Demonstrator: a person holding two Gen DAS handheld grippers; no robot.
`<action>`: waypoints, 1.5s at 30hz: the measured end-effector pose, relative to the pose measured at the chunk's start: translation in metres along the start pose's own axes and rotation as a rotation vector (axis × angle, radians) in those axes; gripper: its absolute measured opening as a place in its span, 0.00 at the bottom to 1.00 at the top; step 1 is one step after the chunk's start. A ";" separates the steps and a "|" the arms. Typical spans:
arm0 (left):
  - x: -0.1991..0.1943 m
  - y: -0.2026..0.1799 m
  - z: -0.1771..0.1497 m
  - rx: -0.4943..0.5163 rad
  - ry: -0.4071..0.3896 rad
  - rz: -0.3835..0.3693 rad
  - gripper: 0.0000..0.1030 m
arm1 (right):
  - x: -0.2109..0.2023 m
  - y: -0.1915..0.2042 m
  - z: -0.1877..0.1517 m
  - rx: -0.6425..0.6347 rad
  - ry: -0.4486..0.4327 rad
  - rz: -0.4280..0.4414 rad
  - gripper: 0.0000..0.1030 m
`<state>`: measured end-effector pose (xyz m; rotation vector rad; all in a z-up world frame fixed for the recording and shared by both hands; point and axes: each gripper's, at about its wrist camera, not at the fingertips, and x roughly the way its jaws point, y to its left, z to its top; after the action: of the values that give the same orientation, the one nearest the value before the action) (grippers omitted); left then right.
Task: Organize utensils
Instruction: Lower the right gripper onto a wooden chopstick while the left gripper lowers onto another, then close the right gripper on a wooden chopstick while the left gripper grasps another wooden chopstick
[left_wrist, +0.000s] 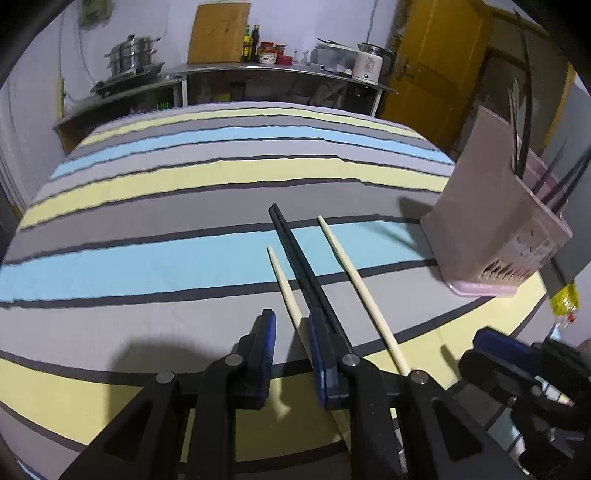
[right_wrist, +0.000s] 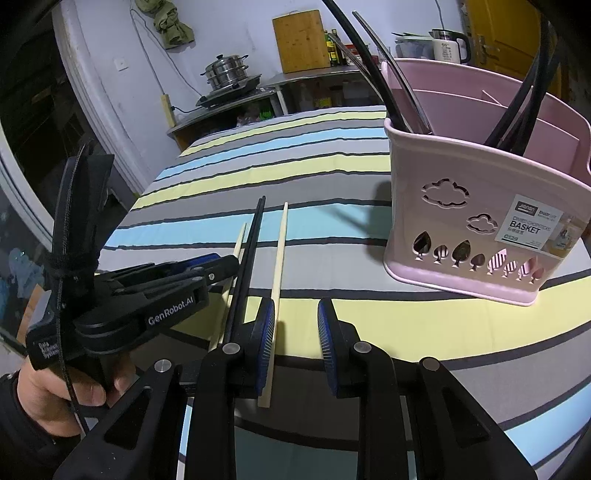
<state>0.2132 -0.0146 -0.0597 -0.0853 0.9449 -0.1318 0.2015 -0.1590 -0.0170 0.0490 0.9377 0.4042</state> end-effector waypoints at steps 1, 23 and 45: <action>0.000 -0.001 0.000 0.009 -0.001 0.008 0.19 | 0.000 0.000 0.000 0.000 0.000 0.000 0.24; -0.009 0.053 0.001 0.008 0.027 -0.051 0.09 | 0.055 0.021 0.014 -0.099 0.075 -0.027 0.08; -0.030 0.067 -0.024 -0.022 0.056 -0.107 0.09 | 0.022 0.016 -0.023 -0.040 0.109 -0.005 0.10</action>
<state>0.1812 0.0558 -0.0583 -0.1527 0.9984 -0.2238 0.1899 -0.1391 -0.0437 -0.0121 1.0361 0.4238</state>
